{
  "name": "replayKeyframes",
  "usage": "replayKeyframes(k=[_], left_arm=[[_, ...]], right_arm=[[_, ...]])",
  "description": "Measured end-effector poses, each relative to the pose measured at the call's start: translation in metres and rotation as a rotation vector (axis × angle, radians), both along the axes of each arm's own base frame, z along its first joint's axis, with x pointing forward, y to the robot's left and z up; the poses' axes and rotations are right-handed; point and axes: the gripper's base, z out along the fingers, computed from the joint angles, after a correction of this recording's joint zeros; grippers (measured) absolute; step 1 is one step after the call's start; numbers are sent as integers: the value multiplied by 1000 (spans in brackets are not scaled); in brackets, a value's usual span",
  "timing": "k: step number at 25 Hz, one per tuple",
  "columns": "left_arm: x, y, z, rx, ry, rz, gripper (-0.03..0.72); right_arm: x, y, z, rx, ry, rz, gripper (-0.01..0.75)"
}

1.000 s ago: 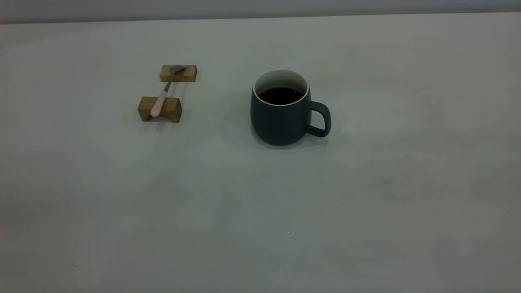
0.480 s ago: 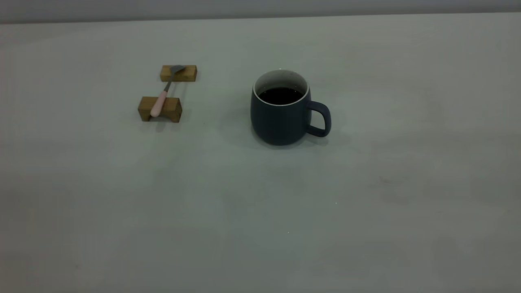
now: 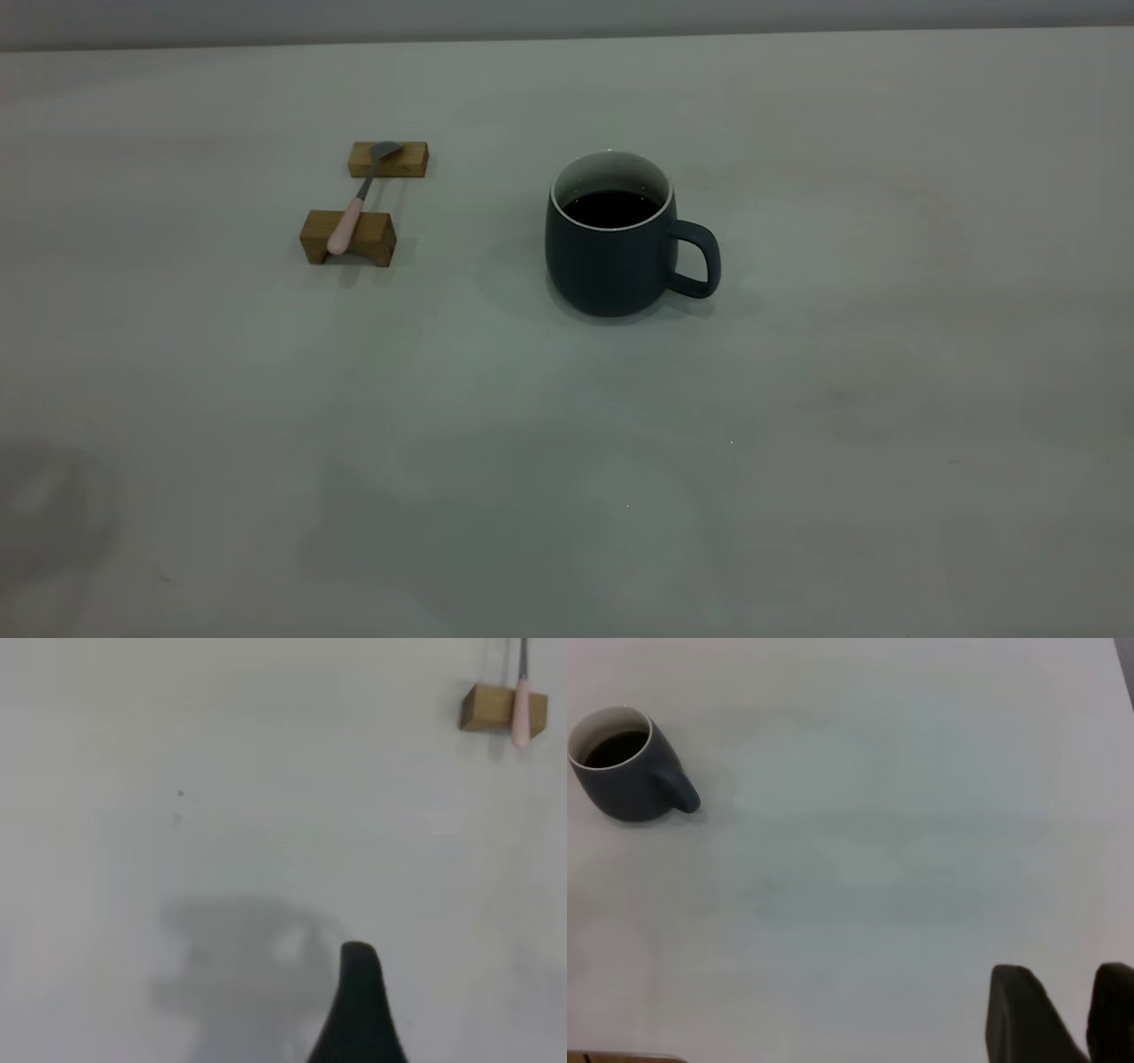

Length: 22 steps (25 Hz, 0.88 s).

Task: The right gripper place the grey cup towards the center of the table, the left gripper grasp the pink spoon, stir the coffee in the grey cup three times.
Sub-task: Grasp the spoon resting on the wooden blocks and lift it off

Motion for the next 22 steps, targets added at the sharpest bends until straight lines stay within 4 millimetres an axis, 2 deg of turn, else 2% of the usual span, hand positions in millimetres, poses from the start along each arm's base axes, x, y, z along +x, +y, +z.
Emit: replayKeyframes(k=[2,5,11,17,22], left_arm=[[28,-4,-12,-3,60,-14,677],[70,-21,-40,-6,147,-60,677],[135,-61,-102,1,279,-131,667],[174,-96,-156,13,348,-183,663],[196,-106,-183,5,355,-169,651]], right_arm=[[0,0,0,0,0,0,226],[0,0,0,0,0,0,229],[0,0,0,0,0,0,235],[0,0,0,0,0,0,238],[0,0,0,0,0,0,238]])
